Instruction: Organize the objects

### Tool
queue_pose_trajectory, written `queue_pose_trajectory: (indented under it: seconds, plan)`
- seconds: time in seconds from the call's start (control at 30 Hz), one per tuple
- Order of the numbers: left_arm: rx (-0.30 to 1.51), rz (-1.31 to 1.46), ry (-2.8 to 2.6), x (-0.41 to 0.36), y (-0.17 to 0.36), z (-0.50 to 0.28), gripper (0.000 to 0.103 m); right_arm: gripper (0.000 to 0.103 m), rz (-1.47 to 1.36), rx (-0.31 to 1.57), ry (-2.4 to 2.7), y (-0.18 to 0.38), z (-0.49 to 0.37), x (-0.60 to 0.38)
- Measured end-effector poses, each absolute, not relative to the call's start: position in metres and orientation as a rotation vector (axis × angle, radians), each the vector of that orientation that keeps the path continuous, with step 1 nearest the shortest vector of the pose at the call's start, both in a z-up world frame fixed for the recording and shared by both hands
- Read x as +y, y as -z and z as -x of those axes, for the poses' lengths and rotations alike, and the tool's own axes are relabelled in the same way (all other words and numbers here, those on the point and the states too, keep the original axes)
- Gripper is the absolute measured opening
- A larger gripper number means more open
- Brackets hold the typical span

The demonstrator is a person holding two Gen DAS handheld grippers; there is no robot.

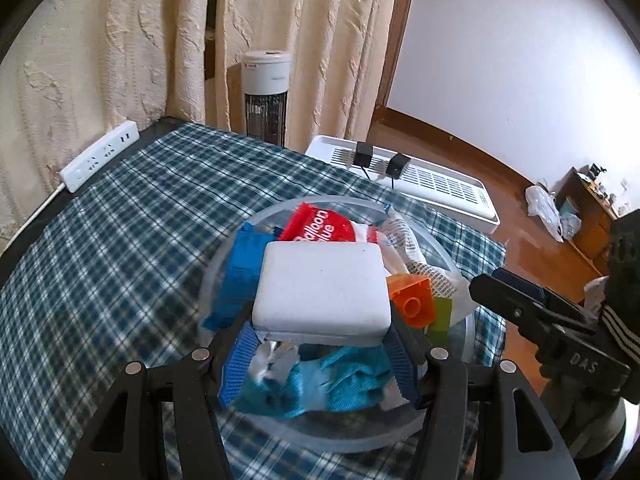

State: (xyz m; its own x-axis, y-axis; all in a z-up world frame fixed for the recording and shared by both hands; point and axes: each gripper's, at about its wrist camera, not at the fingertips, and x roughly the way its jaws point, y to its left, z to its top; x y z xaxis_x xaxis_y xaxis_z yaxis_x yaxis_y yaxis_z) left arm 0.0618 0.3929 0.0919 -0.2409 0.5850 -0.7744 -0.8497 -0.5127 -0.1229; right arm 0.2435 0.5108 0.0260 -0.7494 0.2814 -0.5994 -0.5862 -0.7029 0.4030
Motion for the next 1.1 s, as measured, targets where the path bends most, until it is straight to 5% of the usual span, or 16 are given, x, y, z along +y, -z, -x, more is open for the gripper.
queue_pose_trajectory:
  seconds: [0.1, 0.23, 0.57, 1.1]
  plan:
    - [0.405, 1.004, -1.883, 0.398, -0.088, -0.062, 0.065, 0.074, 0.69, 0.81, -2.42, -0.025, -0.246, 0.511]
    - [0.388, 1.023, -1.868, 0.4, -0.081, -0.061, 0.087, 0.075, 0.69, 0.805, -2.429, -0.024, -0.248, 0.508]
    - [0.4, 0.913, -1.987, 0.371, -0.098, -0.069, 0.103, 0.084, 0.709, 0.762, -2.437, -0.028, -0.252, 0.496]
    - [0.473, 0.754, -2.208, 0.327, -0.107, -0.092, 0.103, 0.103, 0.77, 0.563, -2.388, -0.033, -0.245, 0.464]
